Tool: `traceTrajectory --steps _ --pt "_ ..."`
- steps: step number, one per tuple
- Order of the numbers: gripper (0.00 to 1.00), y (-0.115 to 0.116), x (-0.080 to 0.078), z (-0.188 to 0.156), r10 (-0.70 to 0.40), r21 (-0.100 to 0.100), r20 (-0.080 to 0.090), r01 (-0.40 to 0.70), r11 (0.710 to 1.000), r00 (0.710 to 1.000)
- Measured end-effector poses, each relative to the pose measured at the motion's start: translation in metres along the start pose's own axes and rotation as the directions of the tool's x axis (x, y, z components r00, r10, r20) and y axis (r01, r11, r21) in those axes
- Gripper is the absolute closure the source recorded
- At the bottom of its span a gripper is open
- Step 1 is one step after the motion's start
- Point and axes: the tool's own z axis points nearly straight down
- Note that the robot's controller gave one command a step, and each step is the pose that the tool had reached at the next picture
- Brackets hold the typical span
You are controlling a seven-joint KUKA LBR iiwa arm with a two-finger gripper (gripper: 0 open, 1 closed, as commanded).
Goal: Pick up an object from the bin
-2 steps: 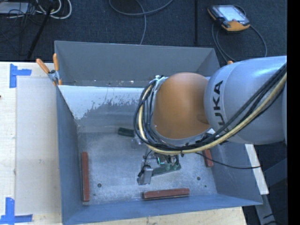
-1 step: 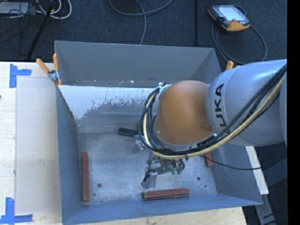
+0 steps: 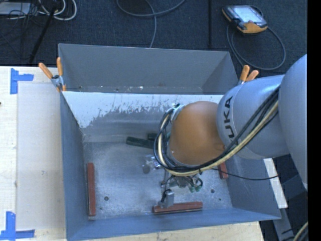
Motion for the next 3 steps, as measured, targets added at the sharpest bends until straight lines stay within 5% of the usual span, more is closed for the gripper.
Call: traceTrajectory --steps 1,2,3 --pt "0.0 -0.006 0.011 0.026 0.016 -0.002 -0.009 -0.016 1.0 1.0" --pt "0.0 -0.03 0.03 0.004 -0.177 -0.002 -0.007 0.177 0.984 0.984" --pt "0.0 -0.031 0.028 0.005 -0.32 -0.002 -0.004 0.32 0.947 0.947"
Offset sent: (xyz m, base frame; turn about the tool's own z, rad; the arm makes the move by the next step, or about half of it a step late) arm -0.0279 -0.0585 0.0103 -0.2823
